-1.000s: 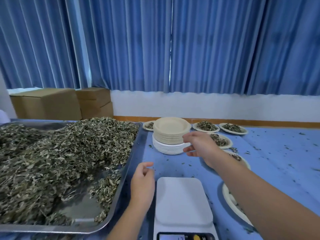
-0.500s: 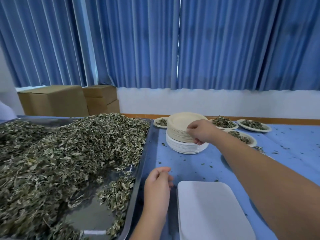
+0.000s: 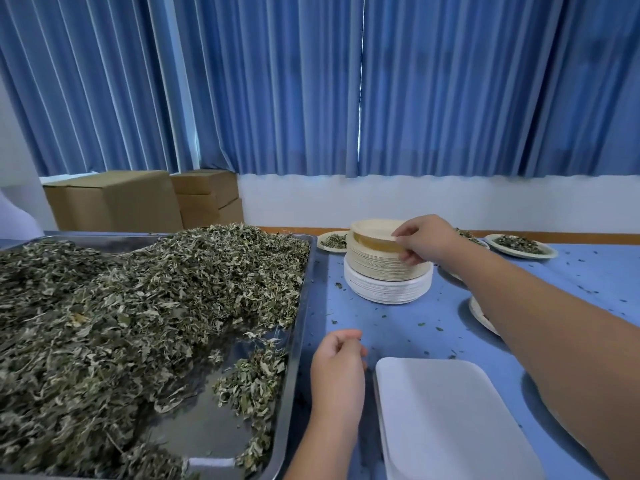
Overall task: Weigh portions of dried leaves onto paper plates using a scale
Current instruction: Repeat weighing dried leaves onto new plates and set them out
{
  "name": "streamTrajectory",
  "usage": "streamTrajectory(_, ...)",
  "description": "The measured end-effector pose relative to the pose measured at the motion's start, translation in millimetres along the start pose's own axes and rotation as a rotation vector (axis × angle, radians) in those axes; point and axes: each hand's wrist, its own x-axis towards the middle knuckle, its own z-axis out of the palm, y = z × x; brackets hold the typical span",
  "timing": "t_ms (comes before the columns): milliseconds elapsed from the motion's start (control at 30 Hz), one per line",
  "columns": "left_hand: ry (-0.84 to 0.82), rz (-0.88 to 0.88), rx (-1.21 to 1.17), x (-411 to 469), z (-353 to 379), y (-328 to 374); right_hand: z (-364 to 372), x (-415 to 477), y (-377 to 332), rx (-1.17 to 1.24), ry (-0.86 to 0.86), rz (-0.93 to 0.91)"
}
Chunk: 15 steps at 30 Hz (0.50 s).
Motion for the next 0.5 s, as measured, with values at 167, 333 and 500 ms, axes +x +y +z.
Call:
streamTrajectory(167, -0.014, 0.008, 0.026, -2, 0, 1, -2, -12, 8, 0.051, 0.111, -0.105)
streamTrajectory(333, -0.044, 0.046, 0.097, -6, 0, 1, -4, -53, 27, 0.348, 0.216, -0.145)
streamTrajectory(500, -0.008, 0.150, 0.218, -11, -1, 5, -11, -118, 40, 0.453, 0.247, -0.142)
